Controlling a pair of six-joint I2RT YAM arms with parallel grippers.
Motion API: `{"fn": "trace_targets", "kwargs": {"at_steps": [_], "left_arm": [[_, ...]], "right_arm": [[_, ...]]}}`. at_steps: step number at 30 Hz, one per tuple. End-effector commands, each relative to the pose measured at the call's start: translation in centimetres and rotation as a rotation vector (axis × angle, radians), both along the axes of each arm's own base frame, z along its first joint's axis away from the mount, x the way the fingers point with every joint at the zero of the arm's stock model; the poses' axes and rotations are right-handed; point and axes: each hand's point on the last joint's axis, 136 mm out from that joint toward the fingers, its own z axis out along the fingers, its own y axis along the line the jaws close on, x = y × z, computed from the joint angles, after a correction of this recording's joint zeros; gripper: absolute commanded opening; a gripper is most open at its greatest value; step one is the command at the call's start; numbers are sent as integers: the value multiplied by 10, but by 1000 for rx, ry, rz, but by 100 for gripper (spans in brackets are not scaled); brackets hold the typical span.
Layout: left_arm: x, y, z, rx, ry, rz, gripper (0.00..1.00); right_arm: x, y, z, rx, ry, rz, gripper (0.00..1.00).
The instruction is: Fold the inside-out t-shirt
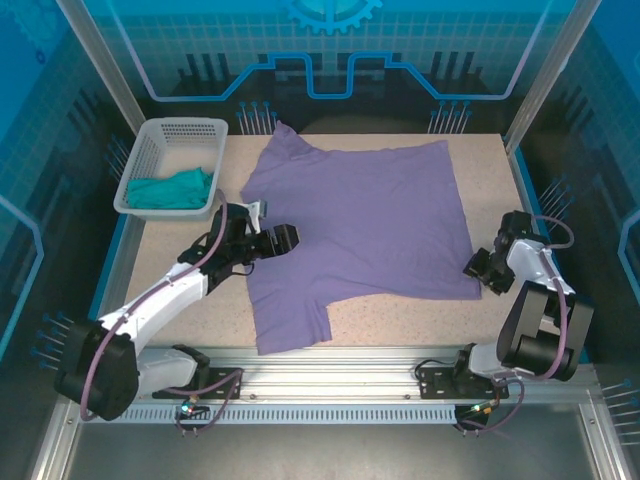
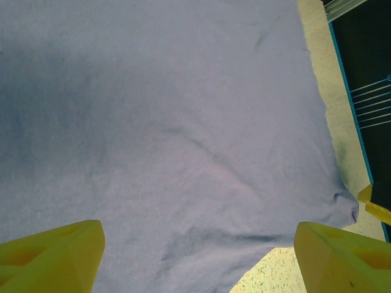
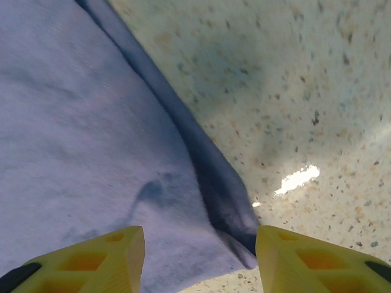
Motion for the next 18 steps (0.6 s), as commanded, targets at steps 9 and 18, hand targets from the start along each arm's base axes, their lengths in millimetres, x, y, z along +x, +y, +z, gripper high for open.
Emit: {"fn": "trace_targets", "kwargs": {"at_steps": [9,18], "left_arm": [[-3,-6,-4,16,5,-52,83],[-8,-4,-14,34,56,-44,83]], "right_arm": [[-34,4,-24,39,174,-73,51],[-20,9,-34,90,118,-67,24]]}}
